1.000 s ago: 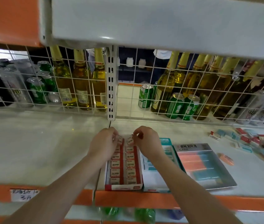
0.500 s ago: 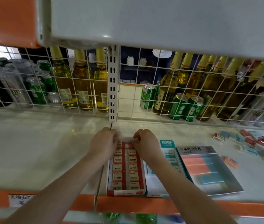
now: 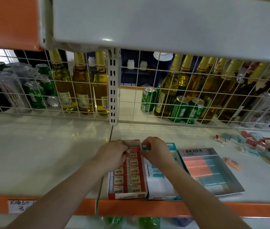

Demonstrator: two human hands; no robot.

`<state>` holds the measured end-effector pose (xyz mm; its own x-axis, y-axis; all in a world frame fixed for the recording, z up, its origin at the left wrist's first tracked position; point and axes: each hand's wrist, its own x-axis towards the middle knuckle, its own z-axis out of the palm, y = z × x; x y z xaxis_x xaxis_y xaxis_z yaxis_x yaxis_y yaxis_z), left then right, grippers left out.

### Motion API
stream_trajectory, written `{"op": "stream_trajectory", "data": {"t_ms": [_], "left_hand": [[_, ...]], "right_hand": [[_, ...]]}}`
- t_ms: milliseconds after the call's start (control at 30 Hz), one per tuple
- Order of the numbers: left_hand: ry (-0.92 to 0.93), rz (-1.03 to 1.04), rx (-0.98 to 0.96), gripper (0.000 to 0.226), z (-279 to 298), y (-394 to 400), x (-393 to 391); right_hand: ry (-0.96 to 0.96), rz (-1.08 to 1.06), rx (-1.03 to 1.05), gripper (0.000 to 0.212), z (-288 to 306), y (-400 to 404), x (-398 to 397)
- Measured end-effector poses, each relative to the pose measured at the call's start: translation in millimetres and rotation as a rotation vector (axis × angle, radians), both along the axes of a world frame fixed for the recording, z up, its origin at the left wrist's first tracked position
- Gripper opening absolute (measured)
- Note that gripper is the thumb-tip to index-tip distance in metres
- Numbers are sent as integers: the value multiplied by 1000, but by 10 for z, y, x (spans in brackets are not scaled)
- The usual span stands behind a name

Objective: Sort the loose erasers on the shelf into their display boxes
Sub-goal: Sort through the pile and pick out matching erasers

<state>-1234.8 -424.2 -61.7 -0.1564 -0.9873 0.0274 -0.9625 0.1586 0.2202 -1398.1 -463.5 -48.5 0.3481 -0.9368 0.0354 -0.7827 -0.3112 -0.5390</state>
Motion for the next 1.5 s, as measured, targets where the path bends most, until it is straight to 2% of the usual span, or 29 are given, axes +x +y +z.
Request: {"op": "stream_trajectory", "data": {"t_ms": [600, 767, 1000, 1133, 1267, 1500], "left_hand": [[-171, -43, -5, 39, -44, 22, -34], [-141, -7, 15, 38, -62, 51, -78], [-49, -14, 10, 29, -27, 65, -71], [132, -4, -22, 21, 49, 83, -116], [309, 52, -23, 26, 226, 70, -313], [353, -36, -4, 24, 361, -68, -1030]], "right_hand": [[35, 11, 56, 15, 28, 43, 33], [-11, 18, 71, 14, 5, 36, 22], [-30, 11, 52, 15, -27, 49, -11], [-6, 20, 33, 19, 17, 64, -138], [-15, -31, 27, 20, 116, 39, -437], [-13, -175, 26, 23, 247, -13, -1268]]}}
